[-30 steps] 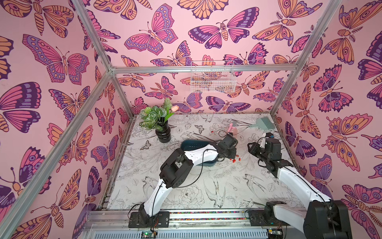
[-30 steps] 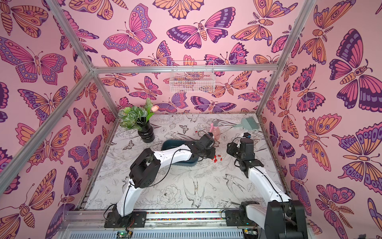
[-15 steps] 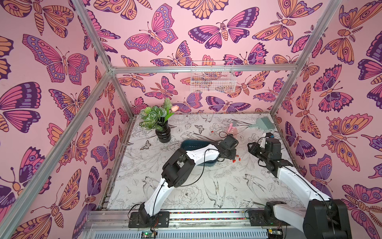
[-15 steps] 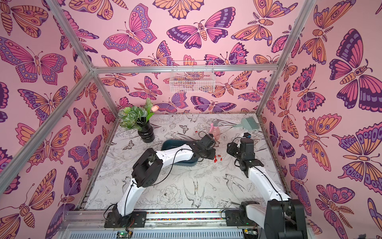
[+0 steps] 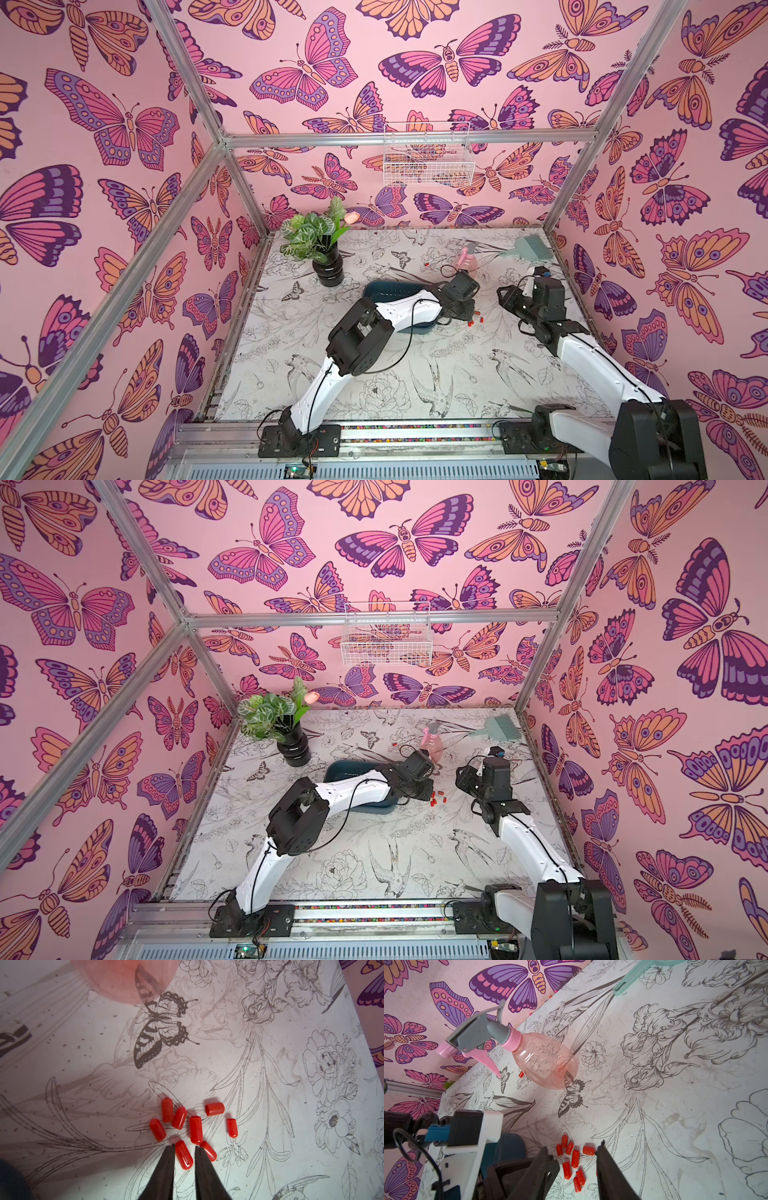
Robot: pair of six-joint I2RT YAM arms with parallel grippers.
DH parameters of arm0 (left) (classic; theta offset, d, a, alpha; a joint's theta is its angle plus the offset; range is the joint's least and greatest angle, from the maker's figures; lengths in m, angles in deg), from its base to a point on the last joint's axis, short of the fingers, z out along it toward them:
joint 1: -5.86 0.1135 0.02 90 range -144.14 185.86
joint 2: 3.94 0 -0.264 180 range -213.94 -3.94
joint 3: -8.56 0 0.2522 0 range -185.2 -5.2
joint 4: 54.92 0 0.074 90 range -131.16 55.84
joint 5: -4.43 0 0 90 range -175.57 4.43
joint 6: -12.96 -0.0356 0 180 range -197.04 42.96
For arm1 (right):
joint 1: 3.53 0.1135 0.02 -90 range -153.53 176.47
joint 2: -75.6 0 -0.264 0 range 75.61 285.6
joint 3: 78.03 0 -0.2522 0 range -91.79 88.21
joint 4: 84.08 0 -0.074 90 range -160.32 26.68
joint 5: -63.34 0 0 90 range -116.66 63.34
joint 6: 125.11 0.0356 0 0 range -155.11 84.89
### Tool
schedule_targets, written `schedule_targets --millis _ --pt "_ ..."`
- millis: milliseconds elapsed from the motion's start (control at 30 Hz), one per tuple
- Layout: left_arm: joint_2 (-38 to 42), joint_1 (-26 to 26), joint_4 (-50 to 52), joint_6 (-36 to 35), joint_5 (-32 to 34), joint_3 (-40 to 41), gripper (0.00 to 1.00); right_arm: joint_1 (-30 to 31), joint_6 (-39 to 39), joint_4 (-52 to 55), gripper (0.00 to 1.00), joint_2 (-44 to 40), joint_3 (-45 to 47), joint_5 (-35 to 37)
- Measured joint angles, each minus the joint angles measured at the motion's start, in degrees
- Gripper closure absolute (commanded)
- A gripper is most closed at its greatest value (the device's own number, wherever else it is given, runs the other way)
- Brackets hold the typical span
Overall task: Take the screw protection sleeves out of the storage box
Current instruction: Place the screw protection sleeve at the center of the board, then pick up the screw protection sleeve from the storage box.
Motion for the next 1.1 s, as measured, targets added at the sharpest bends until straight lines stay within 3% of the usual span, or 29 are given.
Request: schedule_targets --millis 300,767,900,1100 --pt "4.4 -3.6 -3.7 -3.8 5.7 5.1 0.74 0.0 0.0 0.0 0.58 0.0 0.0 -0.1" --pt "28.6 -3.5 -11.7 -6.2 17.3 27.1 0.70 2.8 -2.0 0.4 0.56 0.1 -0.5 -1.8" --pt "35.3 0.2 -12.4 -5.4 17.0 33.4 0.67 7.1 -2.7 1.6 0.55 0.9 -3.0 -2.0" --pt "41.8 11.4 -12.5 -3.4 12.8 40.1 0.64 13.6 -2.6 1.6 0.53 6.3 -7.6 -3.2"
